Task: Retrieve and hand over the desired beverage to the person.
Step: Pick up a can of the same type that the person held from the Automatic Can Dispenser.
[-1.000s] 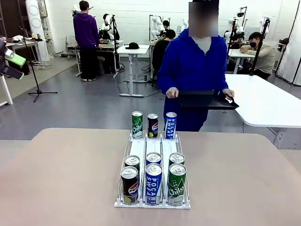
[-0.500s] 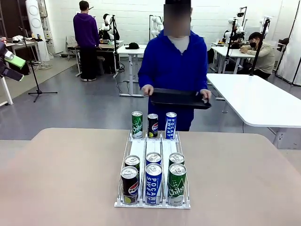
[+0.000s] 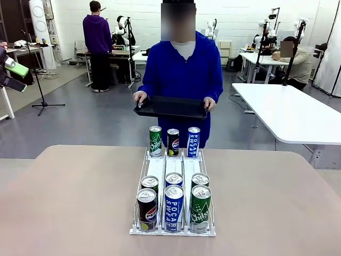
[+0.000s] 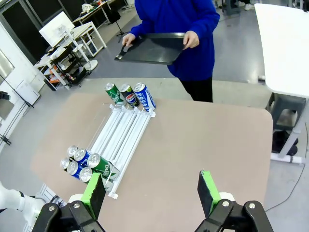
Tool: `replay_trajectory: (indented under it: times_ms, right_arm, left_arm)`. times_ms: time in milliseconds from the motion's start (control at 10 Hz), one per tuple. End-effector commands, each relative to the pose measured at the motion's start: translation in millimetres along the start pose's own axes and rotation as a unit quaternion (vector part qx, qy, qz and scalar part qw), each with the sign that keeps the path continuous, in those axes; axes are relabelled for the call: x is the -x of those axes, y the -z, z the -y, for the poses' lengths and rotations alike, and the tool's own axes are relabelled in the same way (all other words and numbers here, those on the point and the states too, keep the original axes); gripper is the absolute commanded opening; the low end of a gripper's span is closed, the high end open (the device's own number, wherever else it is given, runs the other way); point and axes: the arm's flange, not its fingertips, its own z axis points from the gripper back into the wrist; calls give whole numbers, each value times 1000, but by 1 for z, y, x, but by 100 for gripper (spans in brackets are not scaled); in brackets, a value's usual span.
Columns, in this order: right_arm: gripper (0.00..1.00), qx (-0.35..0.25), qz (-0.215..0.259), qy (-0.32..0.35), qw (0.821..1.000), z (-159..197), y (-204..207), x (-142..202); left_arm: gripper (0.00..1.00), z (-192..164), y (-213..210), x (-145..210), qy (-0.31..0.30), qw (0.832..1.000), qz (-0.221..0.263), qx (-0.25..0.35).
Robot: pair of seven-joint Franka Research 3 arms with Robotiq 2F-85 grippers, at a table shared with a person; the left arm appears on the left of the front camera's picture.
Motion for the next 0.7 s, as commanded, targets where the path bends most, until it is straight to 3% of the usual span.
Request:
replay_trajectory:
  times_ms: [0, 600]
  right_arm:
    - [100, -10, 3, 1, 1000, 1, 2, 1]
    - [100, -10, 3, 1, 1000, 1, 2, 1]
  left_arm:
    - [100, -1, -3, -1, 2, 1000, 4, 8]
    - [100, -1, -3, -1, 2, 1000, 4, 8]
